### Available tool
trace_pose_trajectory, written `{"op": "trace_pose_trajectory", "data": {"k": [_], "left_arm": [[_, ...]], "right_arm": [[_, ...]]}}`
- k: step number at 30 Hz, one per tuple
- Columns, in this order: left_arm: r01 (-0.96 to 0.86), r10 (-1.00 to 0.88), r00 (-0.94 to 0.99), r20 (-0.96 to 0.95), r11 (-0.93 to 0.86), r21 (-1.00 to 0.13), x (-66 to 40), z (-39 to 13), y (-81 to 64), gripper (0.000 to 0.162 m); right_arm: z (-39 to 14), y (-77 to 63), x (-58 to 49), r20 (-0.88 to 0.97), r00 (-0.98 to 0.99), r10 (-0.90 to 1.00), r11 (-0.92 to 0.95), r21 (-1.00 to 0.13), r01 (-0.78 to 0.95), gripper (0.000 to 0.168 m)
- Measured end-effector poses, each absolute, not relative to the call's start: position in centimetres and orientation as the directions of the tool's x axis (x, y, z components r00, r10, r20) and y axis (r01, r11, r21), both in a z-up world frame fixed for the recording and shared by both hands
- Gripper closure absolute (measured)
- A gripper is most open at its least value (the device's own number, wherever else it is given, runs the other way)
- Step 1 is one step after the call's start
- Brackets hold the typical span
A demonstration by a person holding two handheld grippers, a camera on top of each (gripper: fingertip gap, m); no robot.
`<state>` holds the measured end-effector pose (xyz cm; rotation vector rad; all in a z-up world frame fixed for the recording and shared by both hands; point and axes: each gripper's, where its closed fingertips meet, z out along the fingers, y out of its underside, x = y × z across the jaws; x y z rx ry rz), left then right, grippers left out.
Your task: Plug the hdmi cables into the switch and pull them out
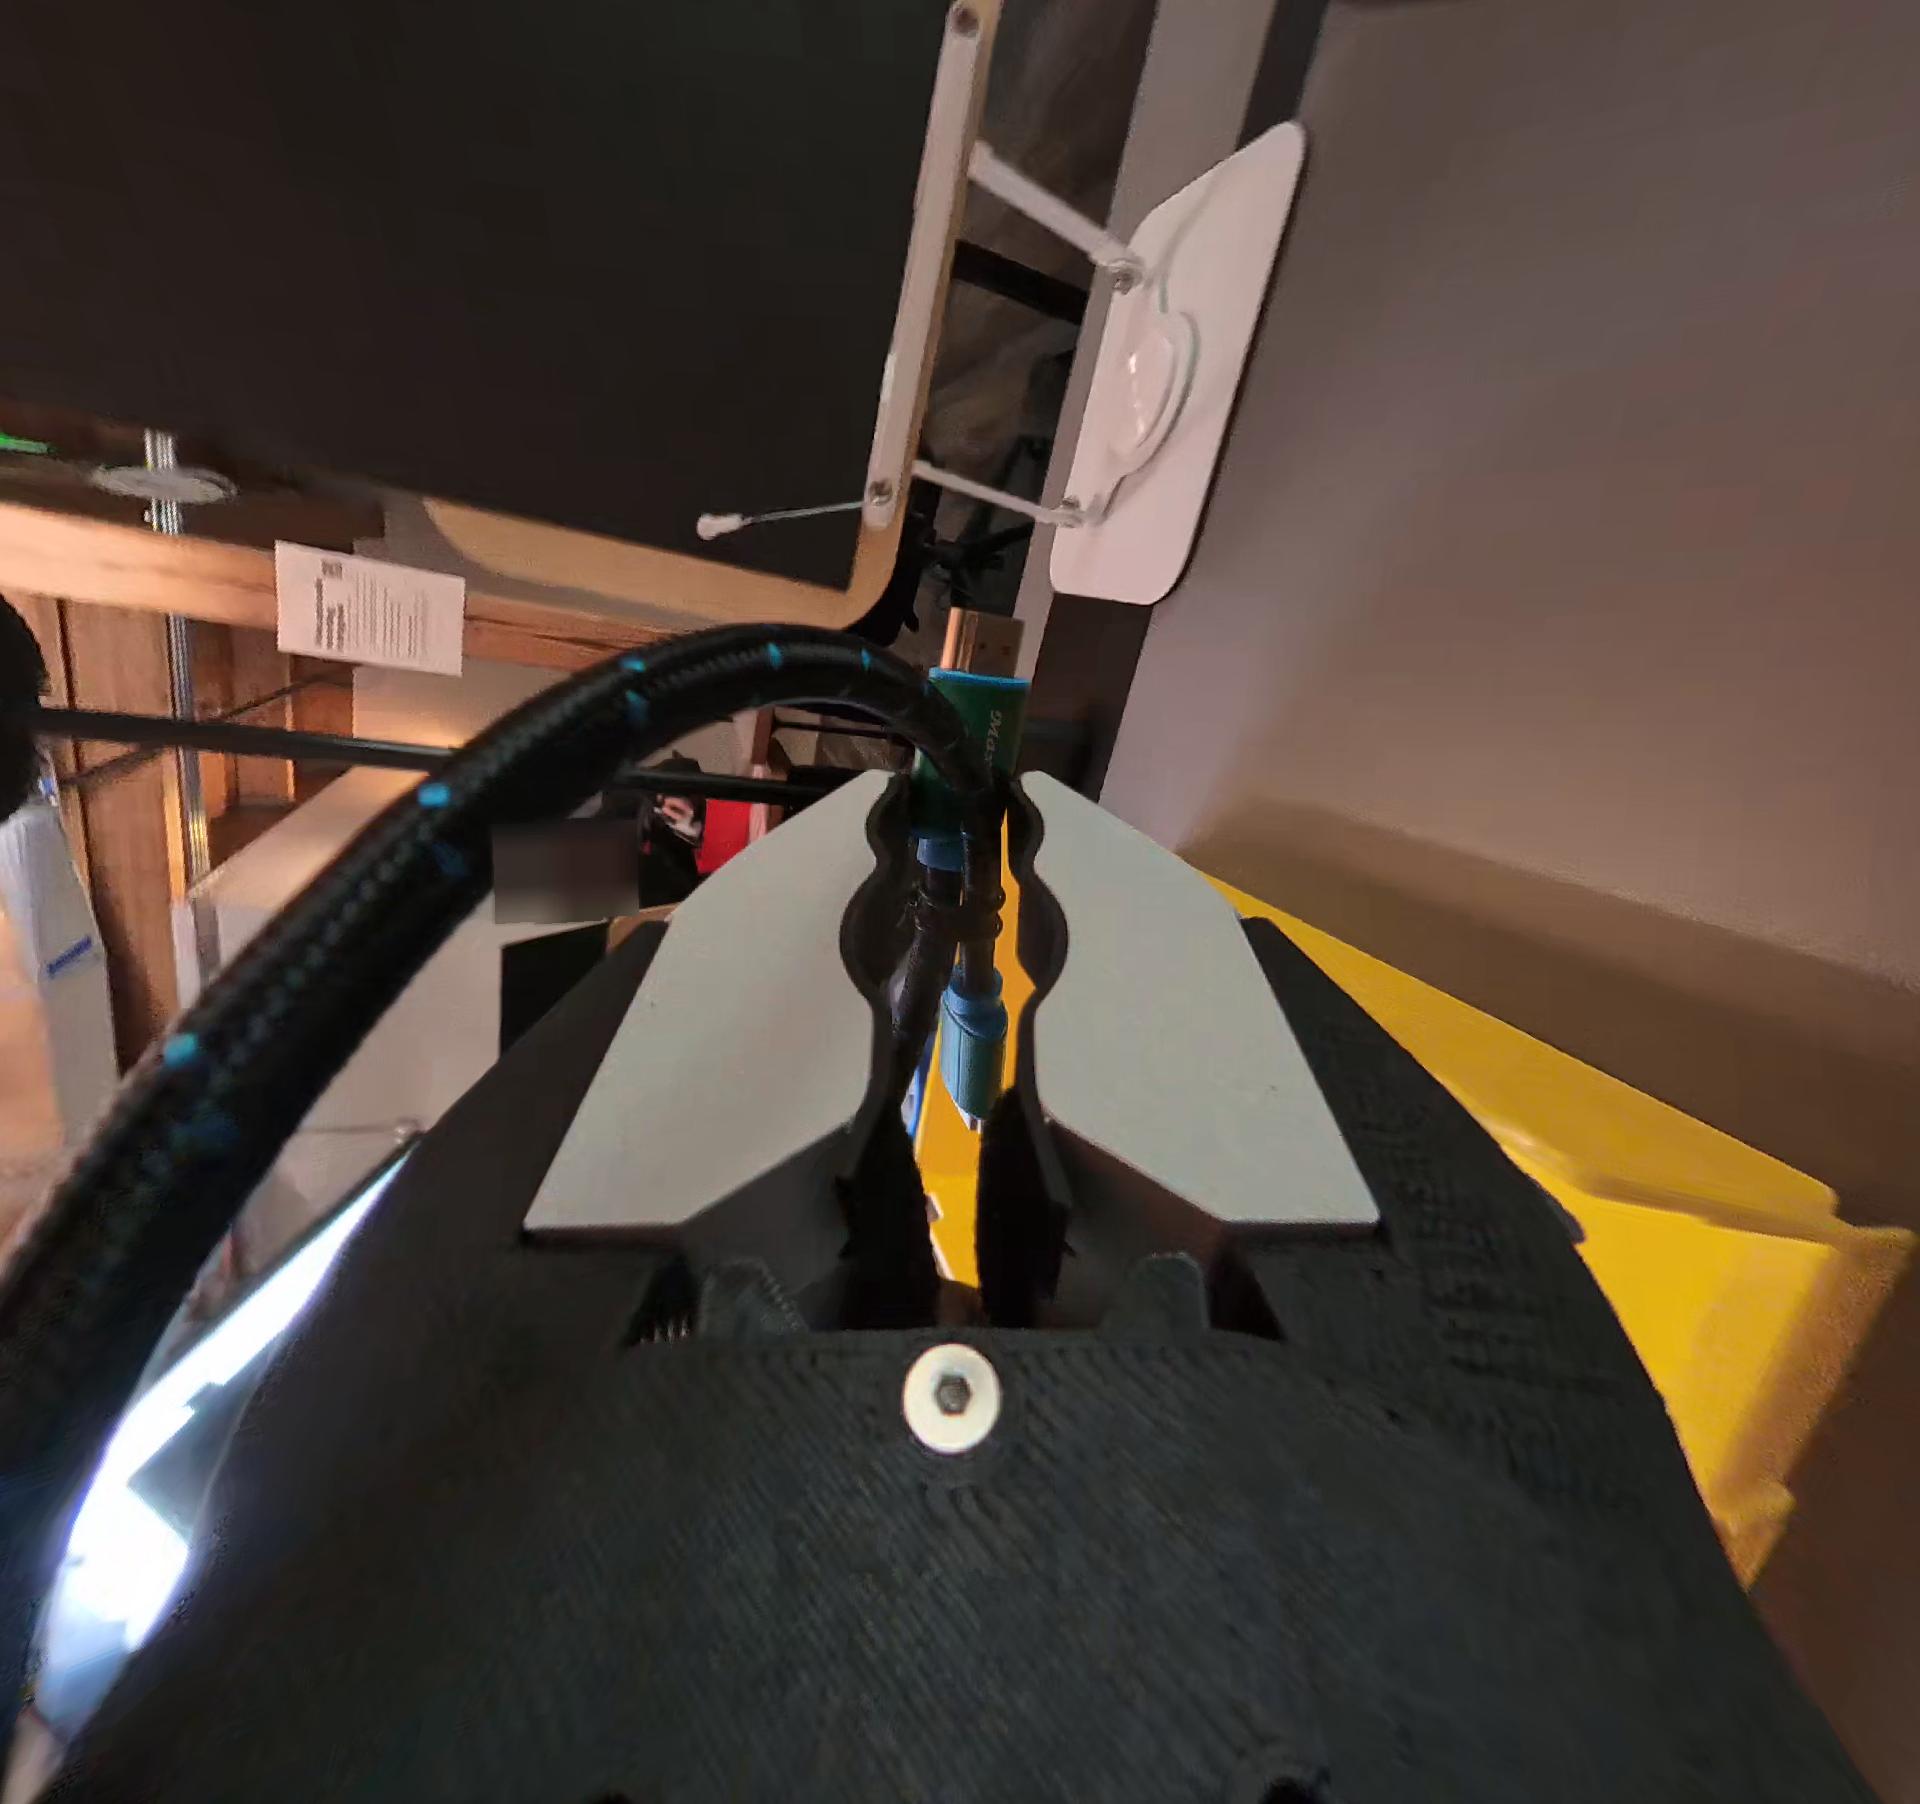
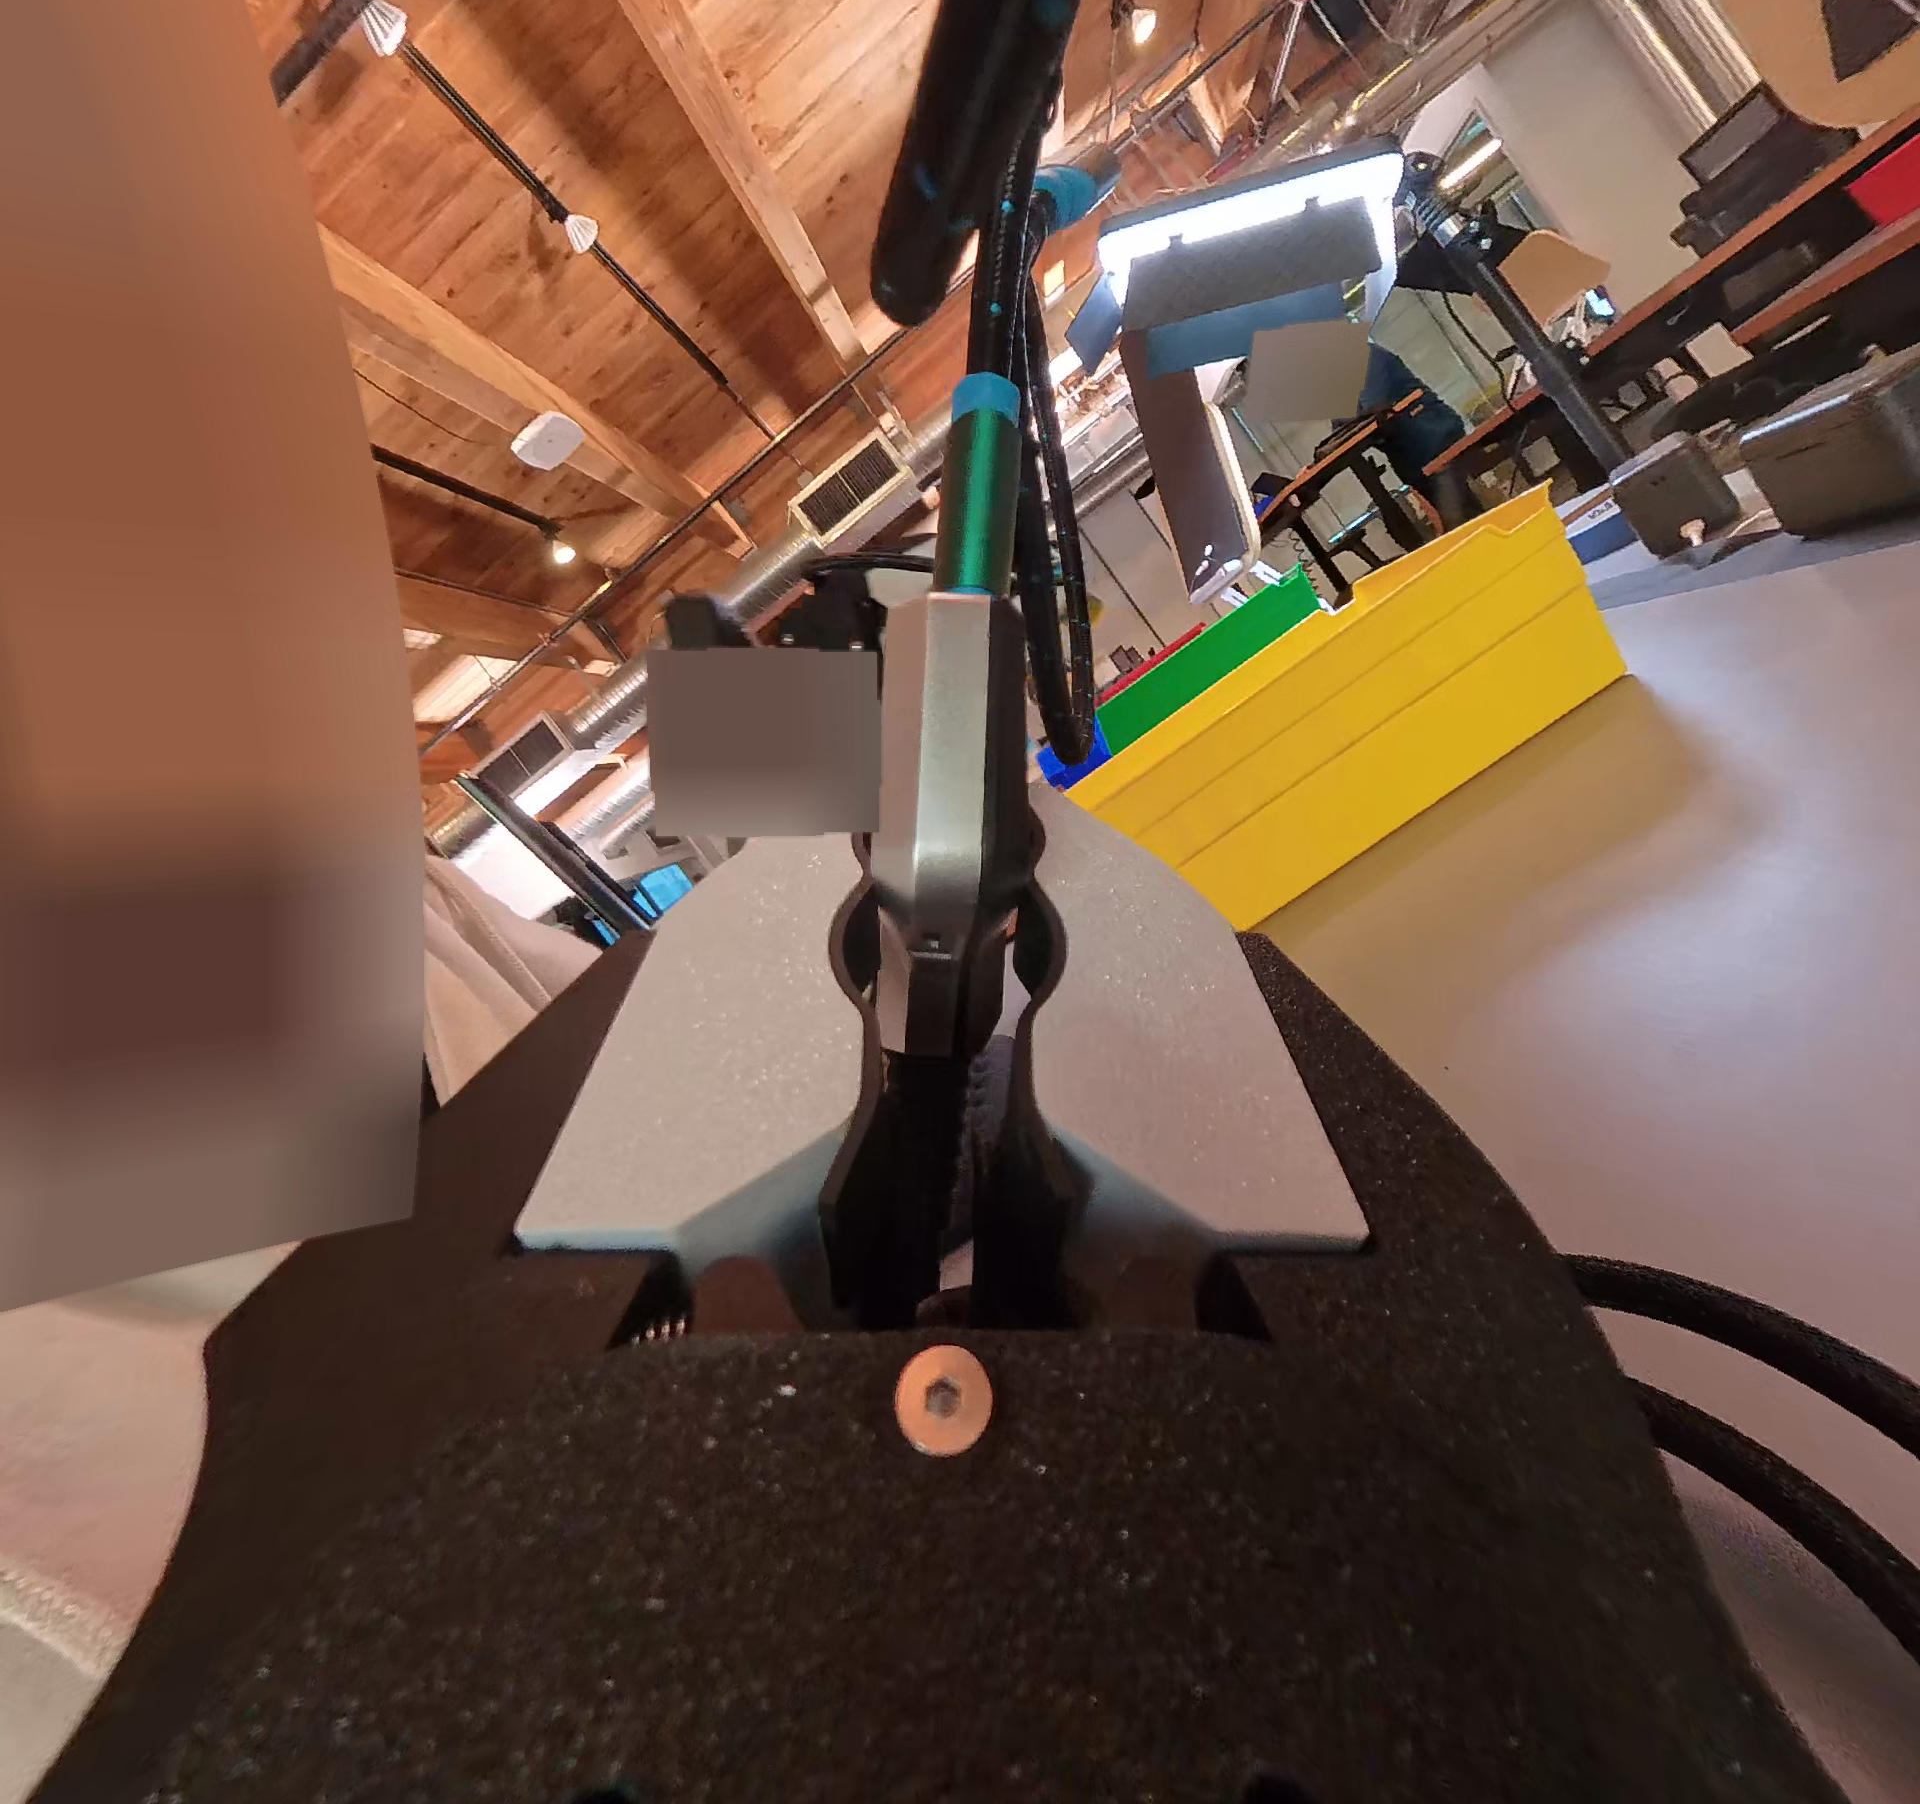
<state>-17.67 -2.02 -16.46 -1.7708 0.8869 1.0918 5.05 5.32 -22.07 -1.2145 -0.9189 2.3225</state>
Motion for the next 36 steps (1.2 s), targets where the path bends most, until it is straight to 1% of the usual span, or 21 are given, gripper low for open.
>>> {"op": "trace_pose_trajectory", "data": {"k": [2, 6, 8, 10, 12, 14, 19, 22, 25, 27, 32, 36], "left_arm": [[-0.896, -0.196, 0.295, -0.935, -0.396, -0.199, -15.4, -16.3, -2.0, 0.143], [-0.923, -0.379, 0.121, -0.917, -0.382, 0.036, -11.6, -17.2, -1.9, 0.144], [-0.934, -0.473, 0.068, -0.878, -0.34, 0.111, -9.4, -18.2, -1.9, 0.144], [-0.947, -0.56, 0.046, -0.827, -0.287, 0.141, -6.9, -19.2, -2.2, 0.143], [-0.959, -0.606, 0.031, -0.795, -0.242, 0.148, -4.7, -20.0, -2.4, 0.143], [-0.967, -0.604, 0.012, -0.797, -0.211, 0.145, -3.2, -20.2, -2.2, 0.143], [-0.978, -0.613, 0.067, -0.787, -0.195, 0.069, -1.4, -21.5, -2.0, 0.144], [-0.975, -0.625, 0.097, -0.774, -0.215, 0.051, -1.3, -22.3, -2.0, 0.143], [-0.964, -0.645, 0.185, -0.741, -0.265, -0.01, -1.2, -23.3, -2.3, 0.144], [-0.957, -0.654, 0.219, -0.724, -0.289, -0.029, -1.2, -23.9, -2.6, 0.144], [-0.954, -0.685, 0.209, -0.698, -0.299, 0.007, -1.1, -24.9, -3.0, 0.144], [-0.956, -0.701, 0.124, -0.703, -0.273, 0.104, -0.8, -25.4, -3.1, 0.144]], "right_arm": [[-22.2, 5.3, 5.0, -0.582, -0.549, 0.601, -0.706, -0.708, -0.023, 0.148], [-22.6, 5.5, 4.8, -0.6, -0.519, 0.609, -0.698, -0.716, 0.01, 0.148], [-22.9, 5.1, 5.0, -0.611, -0.535, 0.583, -0.685, -0.724, 0.081, 0.148], [-23.1, 4.5, 5.2, -0.579, -0.538, 0.613, -0.626, -0.771, 0.118, 0.148], [-23.0, 3.7, 5.5, -0.521, -0.561, 0.643, -0.551, -0.824, 0.133, 0.148], [-22.6, 2.8, 5.8, -0.46, -0.593, 0.661, -0.489, -0.863, 0.125, 0.148], [-22.8, 1.6, 5.6, -0.376, -0.572, 0.729, -0.35, -0.923, 0.16, 0.148], [-23.3, 0.6, 5.3, -0.298, -0.553, 0.778, -0.227, -0.954, 0.194, 0.148], [-23.6, 0.1, 4.7, -0.221, -0.528, 0.82, -0.131, -0.971, 0.201, 0.148], [-24.0, -0.1, 4.4, -0.171, -0.512, 0.842, -0.063, -0.973, 0.221, 0.148], [-25.3, -1.2, 4.3, -0.143, -0.542, 0.828, 0.028, -0.955, 0.296, 0.148], [-25.6, -1.4, 4.4, -0.159, -0.551, 0.819, 0.023, -0.951, 0.308, 0.148]]}}
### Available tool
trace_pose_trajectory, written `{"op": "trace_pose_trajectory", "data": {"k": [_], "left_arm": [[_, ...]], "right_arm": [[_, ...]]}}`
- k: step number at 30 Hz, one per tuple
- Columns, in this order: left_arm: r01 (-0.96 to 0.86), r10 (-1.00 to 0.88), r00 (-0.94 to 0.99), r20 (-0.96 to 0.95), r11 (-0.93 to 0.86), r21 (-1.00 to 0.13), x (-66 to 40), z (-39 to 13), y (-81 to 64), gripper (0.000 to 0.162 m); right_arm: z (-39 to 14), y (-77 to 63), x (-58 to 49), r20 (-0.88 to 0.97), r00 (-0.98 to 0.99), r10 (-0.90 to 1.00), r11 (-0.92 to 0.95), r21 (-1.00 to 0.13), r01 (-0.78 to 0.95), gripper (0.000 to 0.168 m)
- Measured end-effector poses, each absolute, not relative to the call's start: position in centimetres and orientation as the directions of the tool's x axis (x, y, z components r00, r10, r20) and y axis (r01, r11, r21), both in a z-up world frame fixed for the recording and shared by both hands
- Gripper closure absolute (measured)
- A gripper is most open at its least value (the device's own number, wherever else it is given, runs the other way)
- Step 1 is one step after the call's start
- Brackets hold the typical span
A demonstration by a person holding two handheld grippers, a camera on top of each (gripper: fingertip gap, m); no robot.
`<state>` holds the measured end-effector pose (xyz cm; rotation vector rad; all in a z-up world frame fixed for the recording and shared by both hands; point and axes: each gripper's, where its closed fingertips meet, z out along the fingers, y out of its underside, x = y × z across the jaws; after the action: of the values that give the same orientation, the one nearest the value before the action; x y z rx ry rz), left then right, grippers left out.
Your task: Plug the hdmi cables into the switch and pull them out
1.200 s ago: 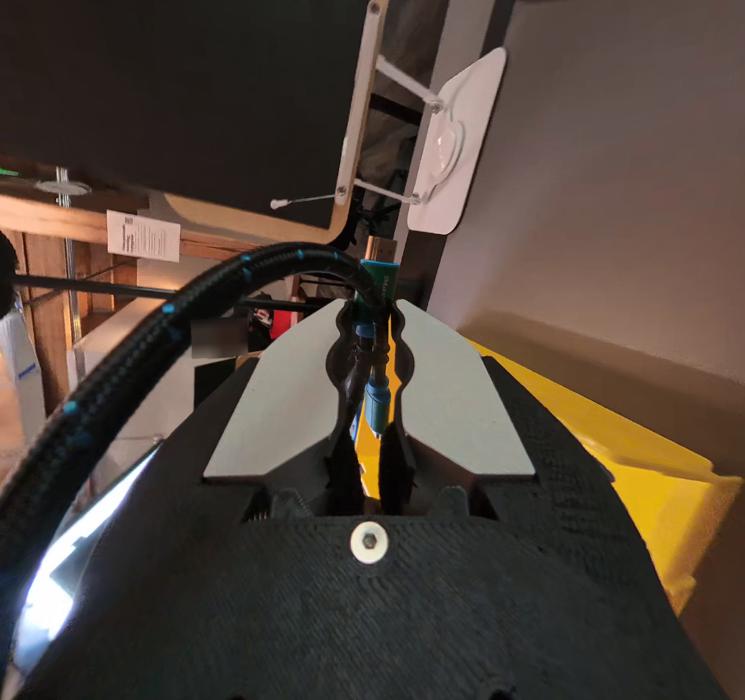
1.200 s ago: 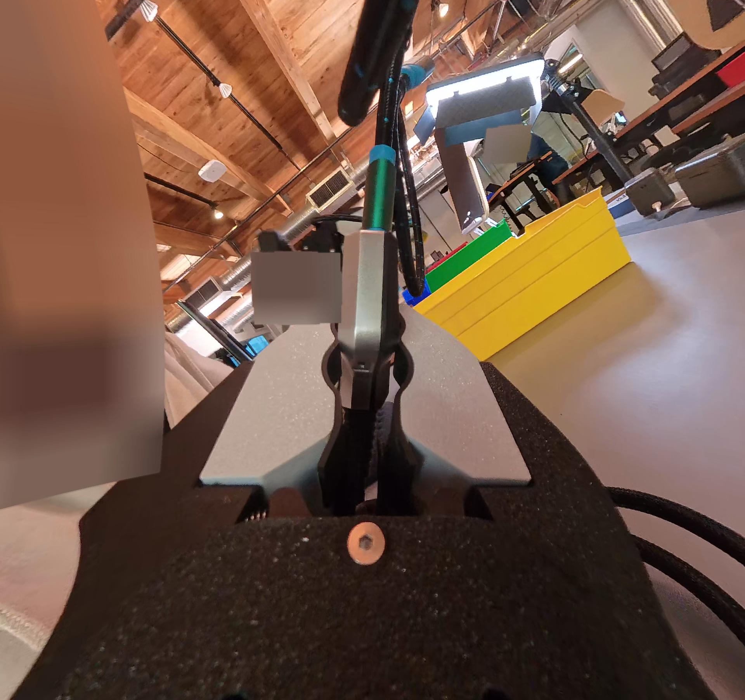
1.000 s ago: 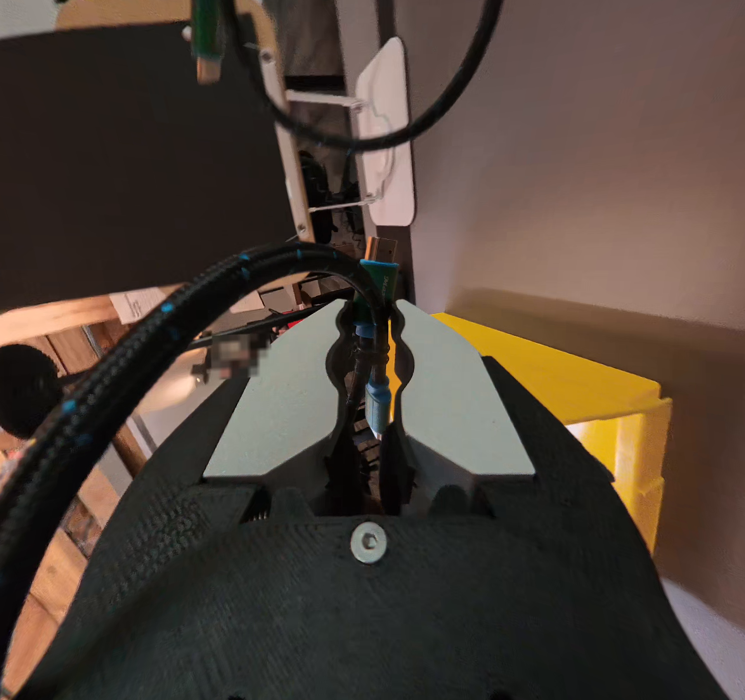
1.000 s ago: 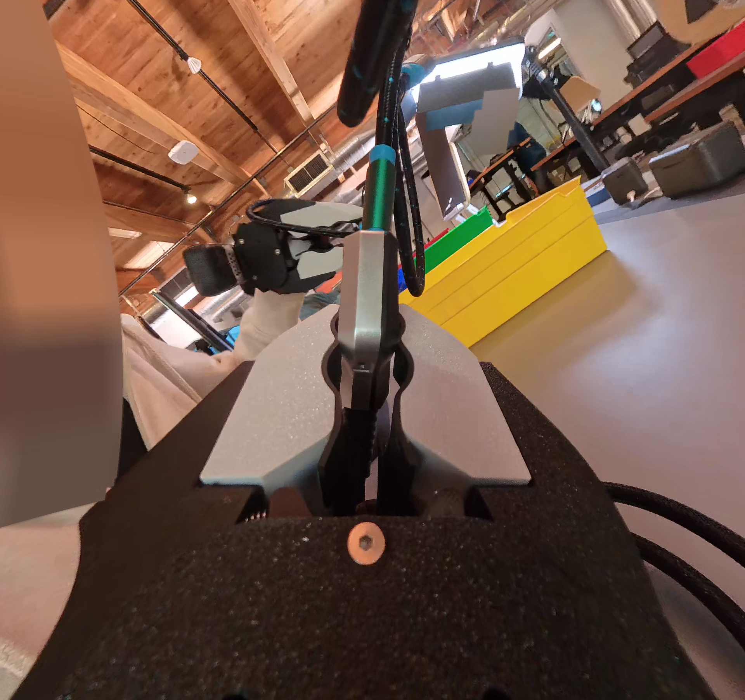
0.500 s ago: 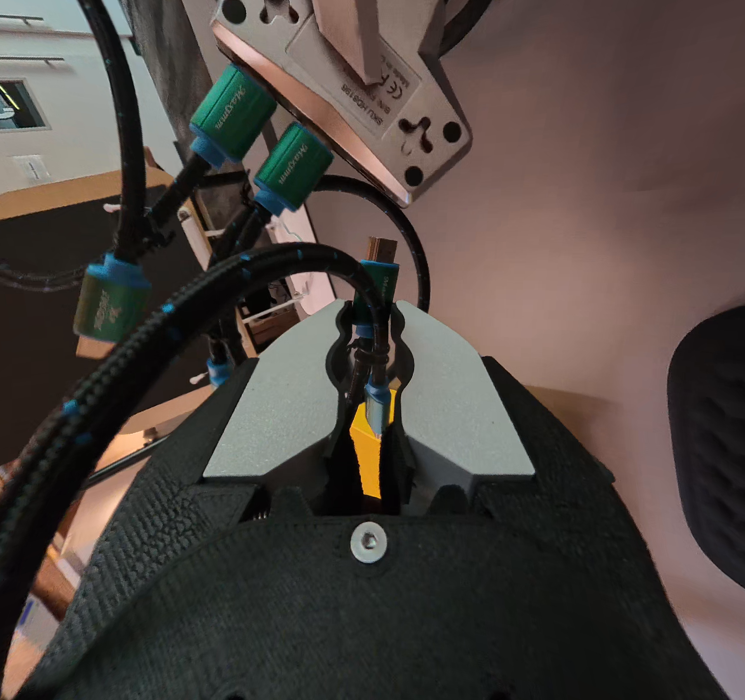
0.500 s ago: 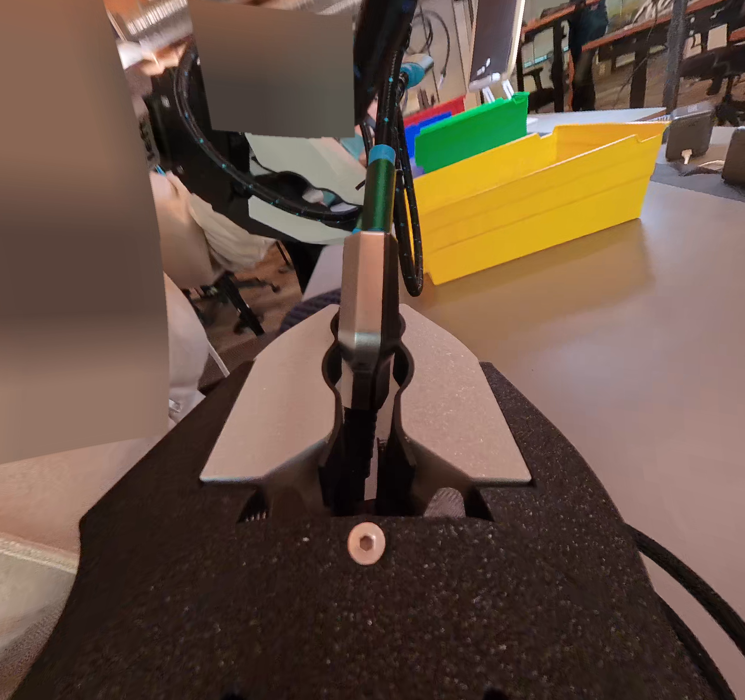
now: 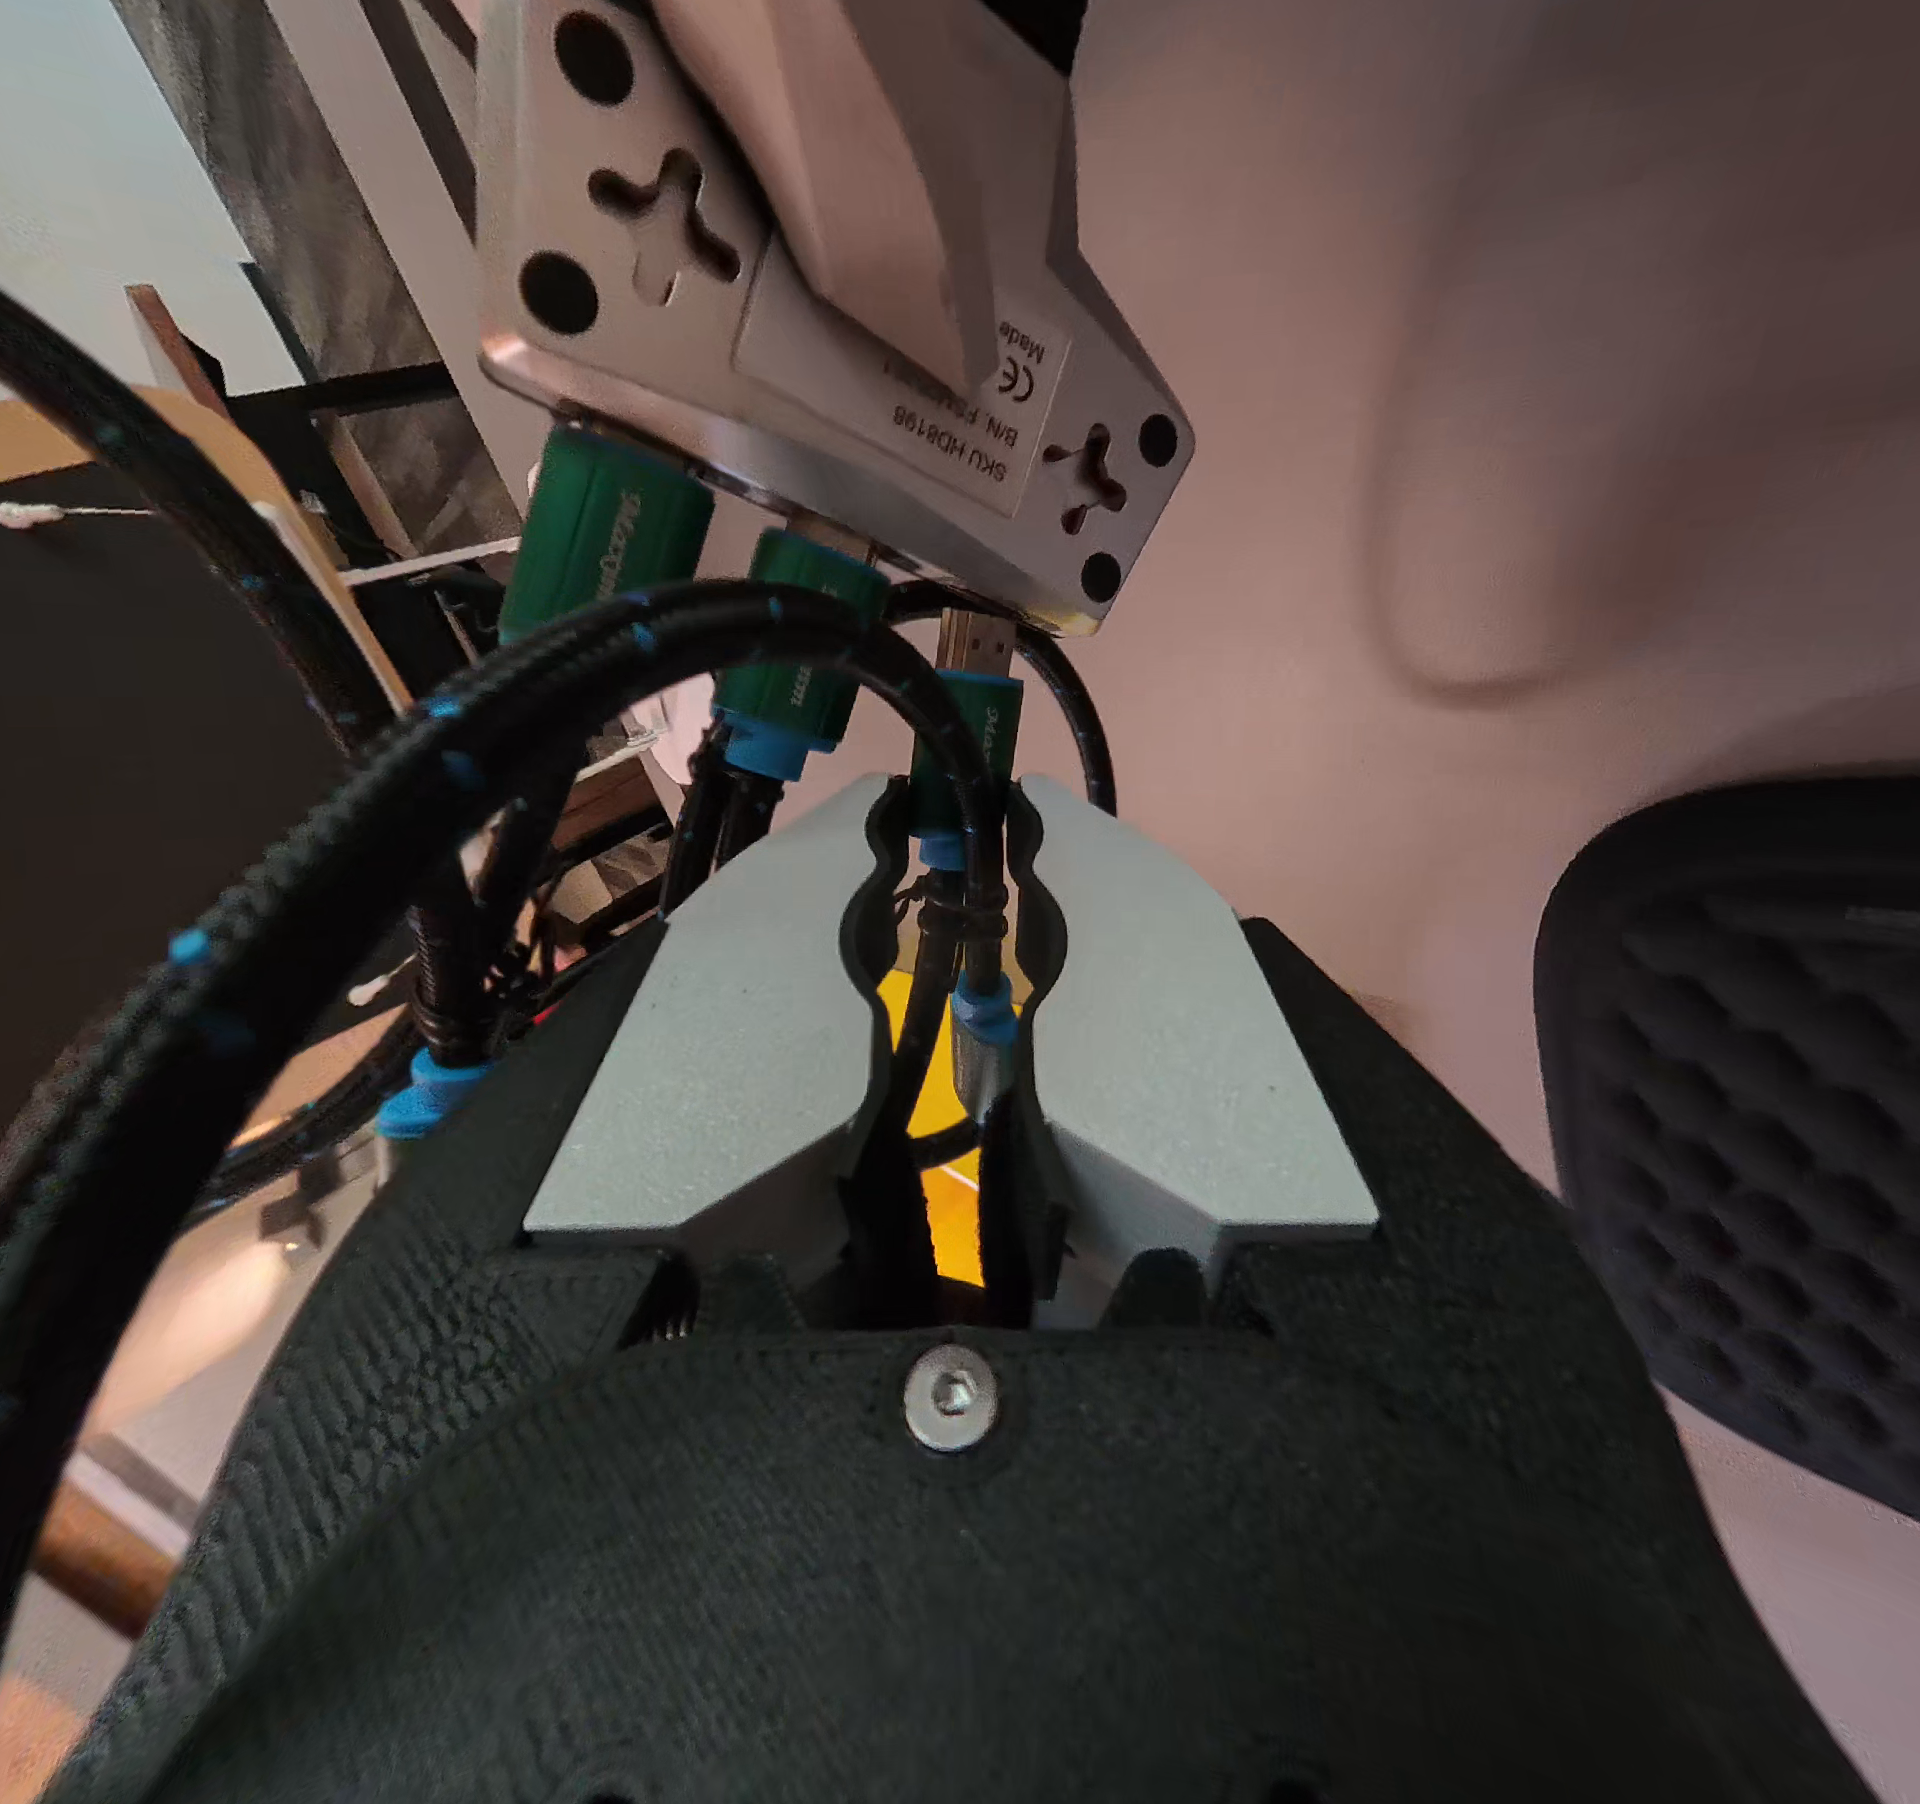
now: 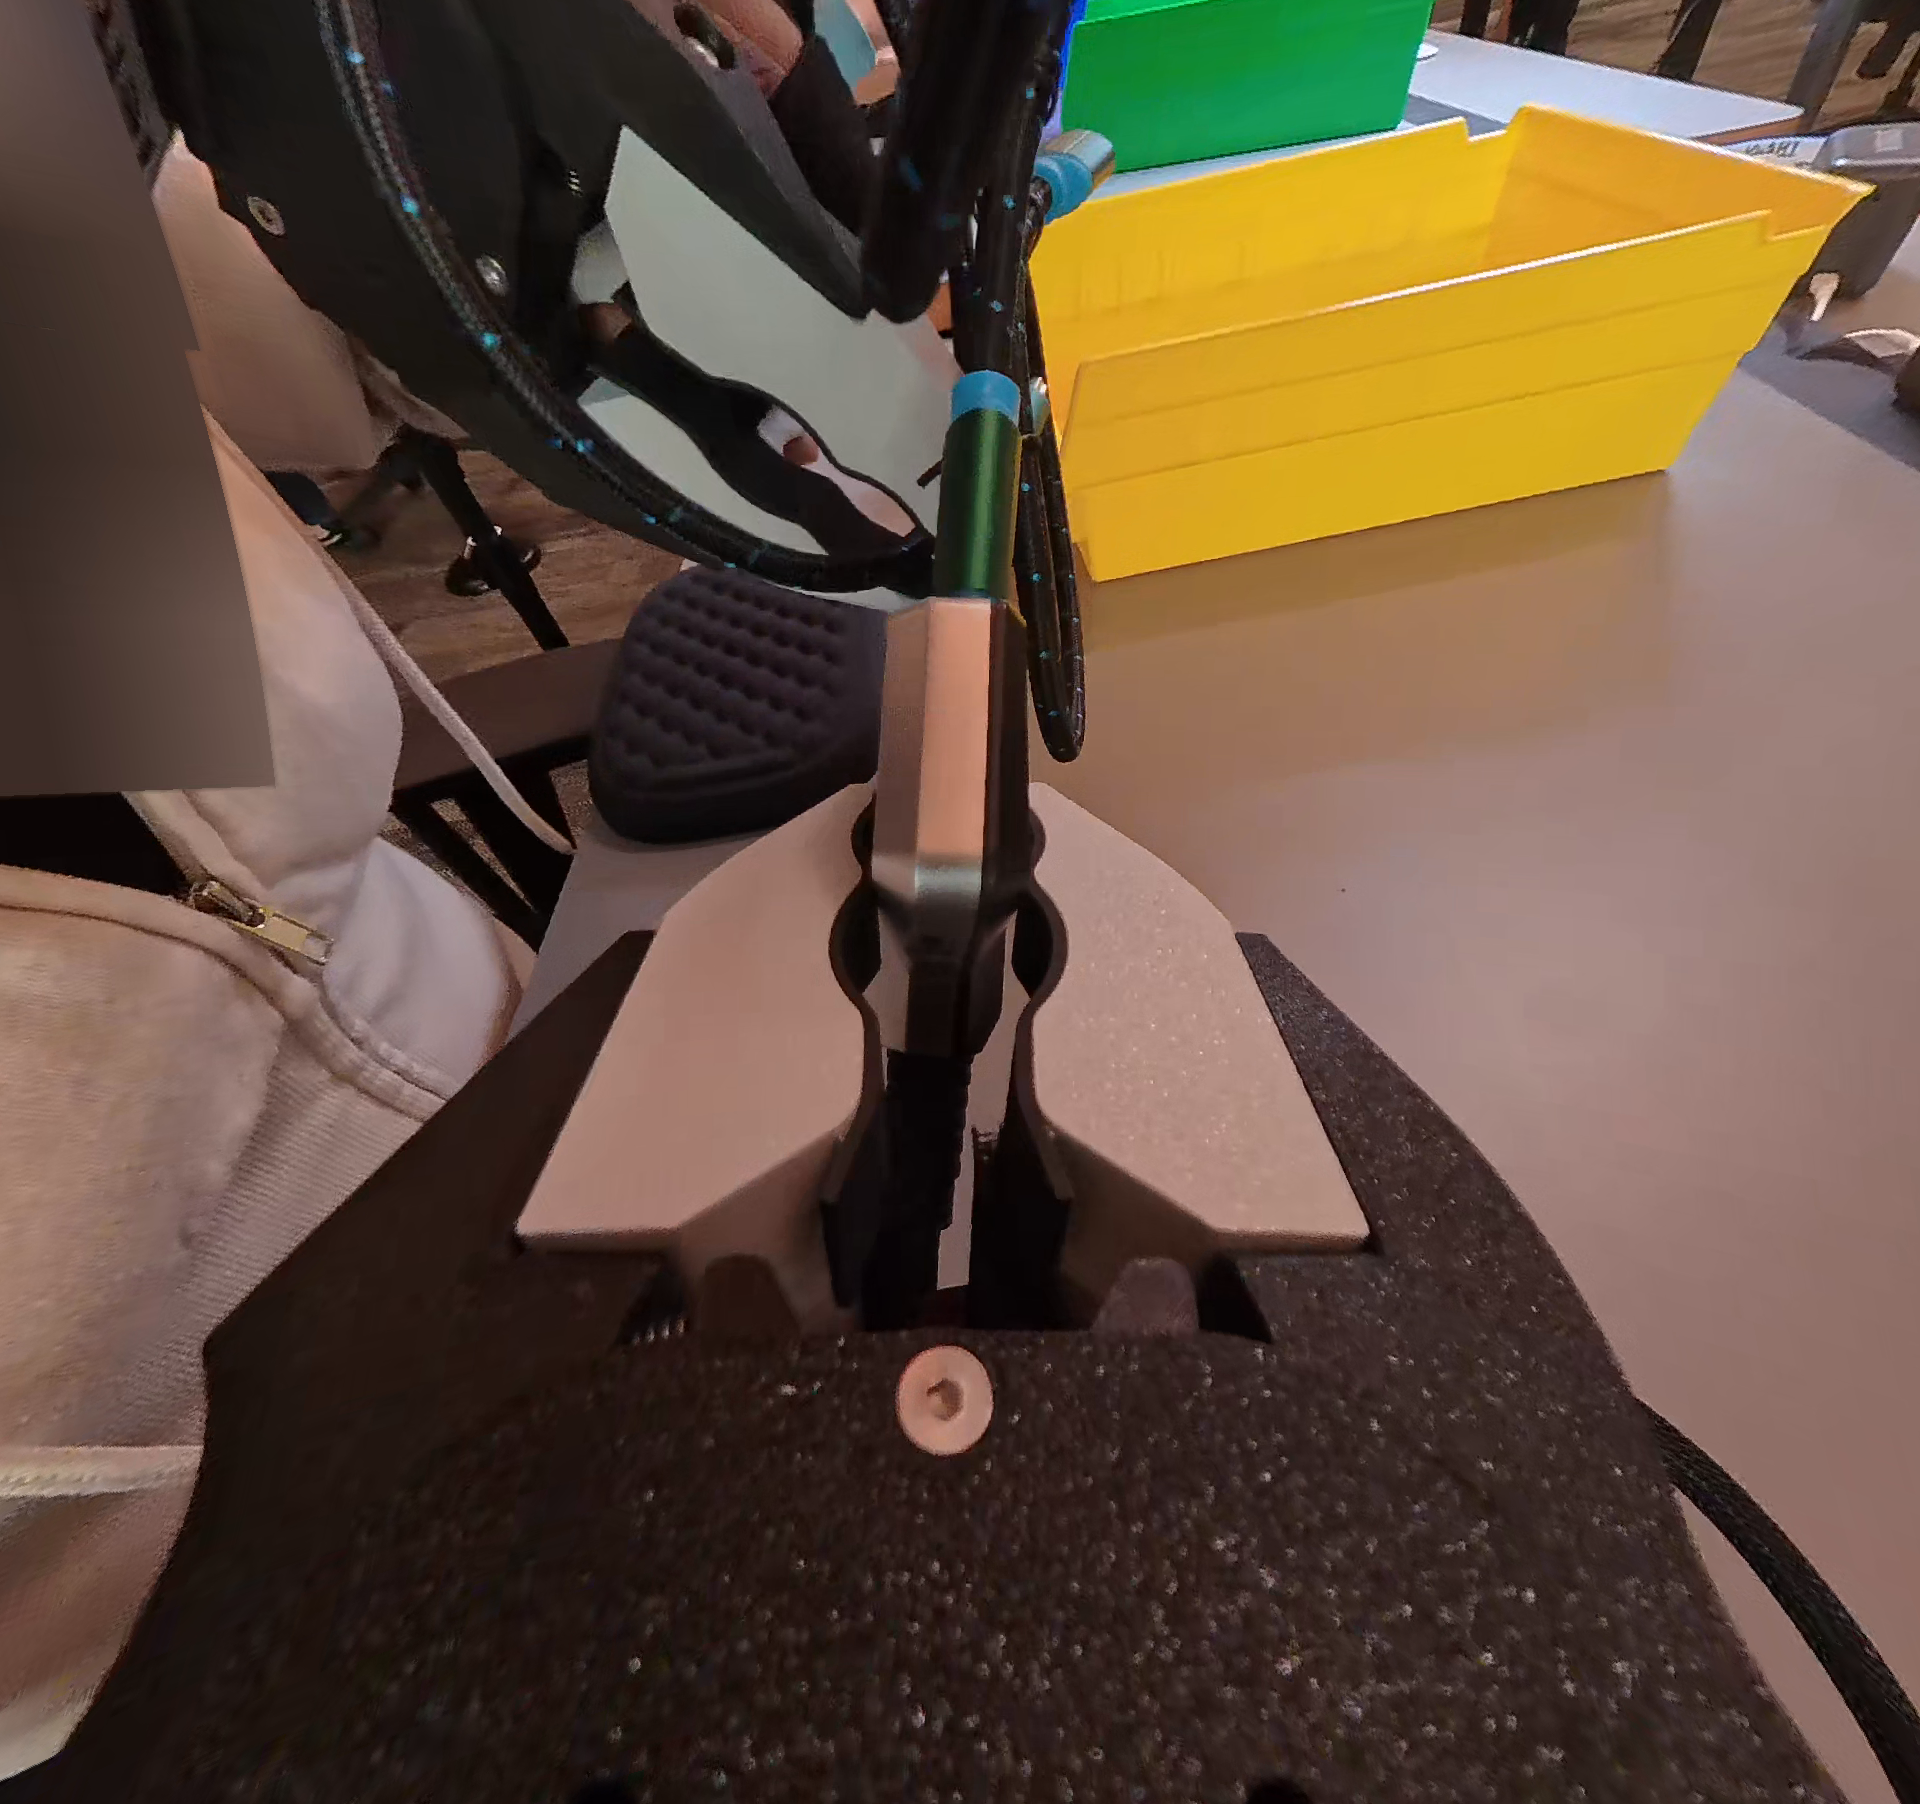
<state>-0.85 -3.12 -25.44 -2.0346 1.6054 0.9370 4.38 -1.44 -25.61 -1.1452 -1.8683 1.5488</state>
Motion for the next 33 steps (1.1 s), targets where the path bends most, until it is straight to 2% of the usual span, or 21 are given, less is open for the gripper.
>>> {"op": "trace_pose_trajectory", "data": {"k": [7, 20, 26, 33], "left_arm": [[-0.958, -0.757, 0.103, -0.645, -0.251, 0.142, -0.2, -26.0, -3.5, 0.144], [-0.929, -0.747, 0.098, -0.658, -0.306, 0.209, -0.8, -26.1, -3.1, 0.144], [-0.926, -0.752, 0.195, -0.63, -0.352, 0.135, -0.4, -26.7, -3.3, 0.144], [-0.924, -0.75, 0.203, -0.629, -0.359, 0.13, -0.5, -26.9, -3.4, 0.144]], "right_arm": [[-26.3, -1.3, 4.4, -0.13, -0.54, 0.832, 0.062, -0.944, 0.324, 0.147], [-26.3, -1.1, 4.4, -0.124, -0.532, 0.838, 0.047, -0.954, 0.297, 0.147], [-27.2, -1.1, 4.3, -0.119, -0.513, 0.85, 0.061, -0.946, 0.319, 0.147], [-27.2, -1.4, 4.3, -0.16, -0.53, 0.833, 0.019, -0.948, 0.317, 0.147]]}}
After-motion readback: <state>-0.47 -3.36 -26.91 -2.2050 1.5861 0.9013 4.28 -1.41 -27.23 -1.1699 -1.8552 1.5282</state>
